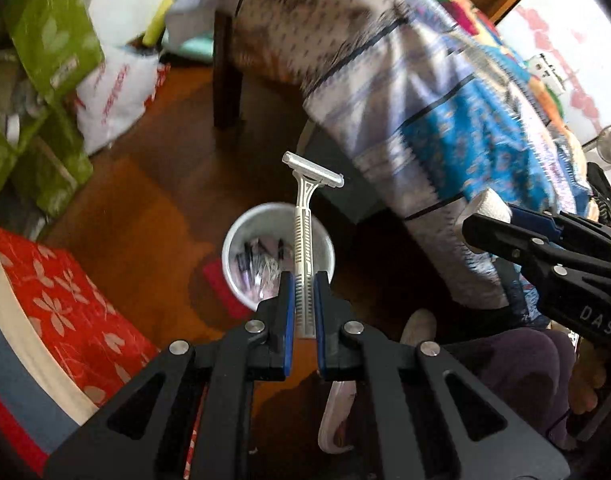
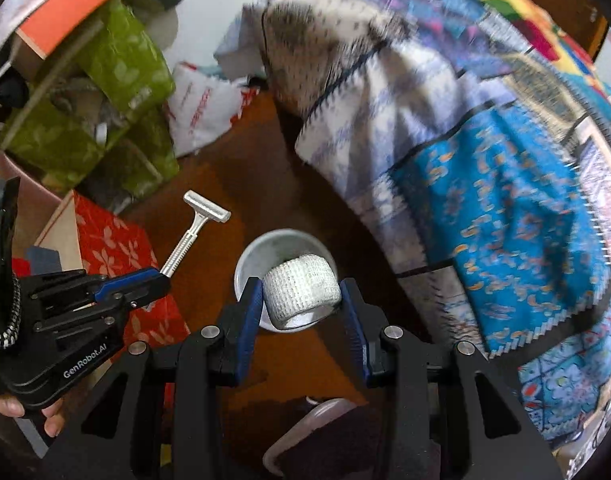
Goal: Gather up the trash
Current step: 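Open both tools to drop the tape roll and razor into the bucket, then move both tools back over the patterned mat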
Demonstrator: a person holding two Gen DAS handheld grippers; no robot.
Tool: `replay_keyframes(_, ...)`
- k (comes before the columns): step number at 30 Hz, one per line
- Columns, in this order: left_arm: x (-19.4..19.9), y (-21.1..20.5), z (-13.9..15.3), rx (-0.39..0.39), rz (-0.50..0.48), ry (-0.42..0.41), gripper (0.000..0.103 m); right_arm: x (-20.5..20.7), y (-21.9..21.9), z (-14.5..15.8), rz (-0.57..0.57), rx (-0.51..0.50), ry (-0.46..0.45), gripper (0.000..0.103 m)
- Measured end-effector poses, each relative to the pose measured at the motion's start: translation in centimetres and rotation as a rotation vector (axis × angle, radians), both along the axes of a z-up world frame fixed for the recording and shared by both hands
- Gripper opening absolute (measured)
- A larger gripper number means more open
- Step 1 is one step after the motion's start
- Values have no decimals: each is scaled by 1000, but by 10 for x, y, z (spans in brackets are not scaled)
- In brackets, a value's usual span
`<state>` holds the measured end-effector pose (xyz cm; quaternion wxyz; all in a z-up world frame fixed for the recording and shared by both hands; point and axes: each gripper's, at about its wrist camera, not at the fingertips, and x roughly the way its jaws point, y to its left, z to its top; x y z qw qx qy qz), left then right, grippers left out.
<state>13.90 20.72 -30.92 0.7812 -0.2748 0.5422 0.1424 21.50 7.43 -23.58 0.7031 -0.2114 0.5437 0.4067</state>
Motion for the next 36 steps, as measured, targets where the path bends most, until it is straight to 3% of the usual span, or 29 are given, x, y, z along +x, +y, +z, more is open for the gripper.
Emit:
replay_keyframes(6, 14, 7, -28, -20, 14, 74, 8, 2, 20, -17, 37, -35, 48, 37)
replay_keyframes(10, 21, 15, -23, 5, 64, 41, 9, 5, 29, -15, 75, -8, 44, 37)
replay_keyframes(12, 23, 18, -18, -12, 66, 20, 19, 5, 33, -16, 83, -19, 27, 38)
replay_keyframes(18, 22, 9, 2, 84, 31, 31, 22, 6, 29, -20, 91, -54, 40, 42)
replay_keyframes(24, 14, -4, 22, 125, 3, 11, 22, 3, 13, -7, 91, -28, 40, 42)
replay_keyframes(36, -4, -45, 100, 230, -30, -120, 22, -5, -42, 65, 36, 106, -79, 42)
